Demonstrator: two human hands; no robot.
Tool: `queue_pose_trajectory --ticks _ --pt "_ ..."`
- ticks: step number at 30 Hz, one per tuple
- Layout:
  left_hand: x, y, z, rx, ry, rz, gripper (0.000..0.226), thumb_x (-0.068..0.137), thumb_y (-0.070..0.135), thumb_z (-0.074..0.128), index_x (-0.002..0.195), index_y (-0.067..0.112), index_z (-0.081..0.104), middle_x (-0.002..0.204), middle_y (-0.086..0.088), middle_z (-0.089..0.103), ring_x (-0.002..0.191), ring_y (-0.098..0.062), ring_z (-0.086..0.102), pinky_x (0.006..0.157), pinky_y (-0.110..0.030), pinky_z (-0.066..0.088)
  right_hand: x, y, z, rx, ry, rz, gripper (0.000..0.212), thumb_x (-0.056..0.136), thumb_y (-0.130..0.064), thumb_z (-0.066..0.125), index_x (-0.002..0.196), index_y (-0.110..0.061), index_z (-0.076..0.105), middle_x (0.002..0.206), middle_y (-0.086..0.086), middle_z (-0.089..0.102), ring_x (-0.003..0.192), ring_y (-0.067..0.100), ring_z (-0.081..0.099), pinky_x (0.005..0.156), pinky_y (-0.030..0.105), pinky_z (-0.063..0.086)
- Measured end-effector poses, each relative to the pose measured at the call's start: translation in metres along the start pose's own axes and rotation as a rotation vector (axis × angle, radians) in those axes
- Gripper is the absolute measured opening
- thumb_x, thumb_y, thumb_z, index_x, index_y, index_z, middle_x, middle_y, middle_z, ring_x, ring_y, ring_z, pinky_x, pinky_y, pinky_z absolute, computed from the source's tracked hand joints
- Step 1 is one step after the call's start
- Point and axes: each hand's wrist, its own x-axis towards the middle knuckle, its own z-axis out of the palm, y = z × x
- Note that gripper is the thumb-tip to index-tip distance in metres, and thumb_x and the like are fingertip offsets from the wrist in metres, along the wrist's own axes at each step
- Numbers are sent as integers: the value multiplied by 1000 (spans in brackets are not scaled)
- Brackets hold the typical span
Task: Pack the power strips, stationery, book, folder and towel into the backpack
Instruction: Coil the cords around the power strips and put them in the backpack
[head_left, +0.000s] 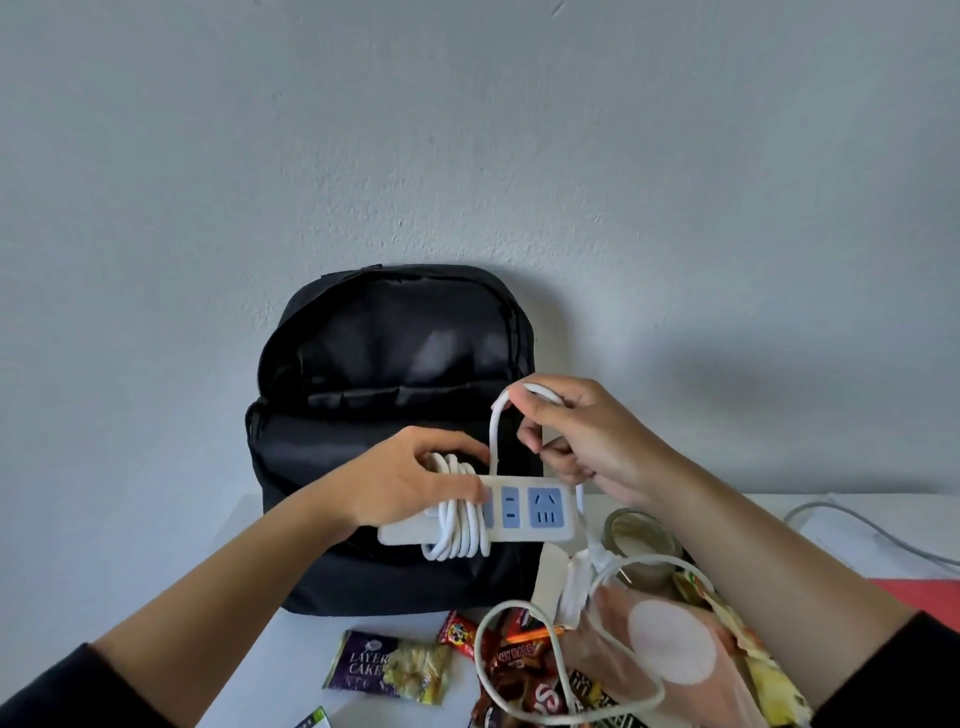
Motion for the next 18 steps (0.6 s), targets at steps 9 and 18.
queue_pose_trajectory --ticks 9,18 --pt "-7 9 -1 -237 192 70 35 85 40 74 99 9 74 76 2 68 67 -5 61 60 -15 48 -18 -11 0 -104 -311 -28 31 104 -39 52 128 -34 70 68 5 41 55 20 18 53 35 15" --pt "-14 20 -16 -627 586 145 33 76 43 80 88 18 64 83 6 67 73 -10 67 60 -29 54 -20 25 -4 -63 -286 -83 27 103 -27 57 105 -3 69 77 10 59 63 20 53 68 30 46"
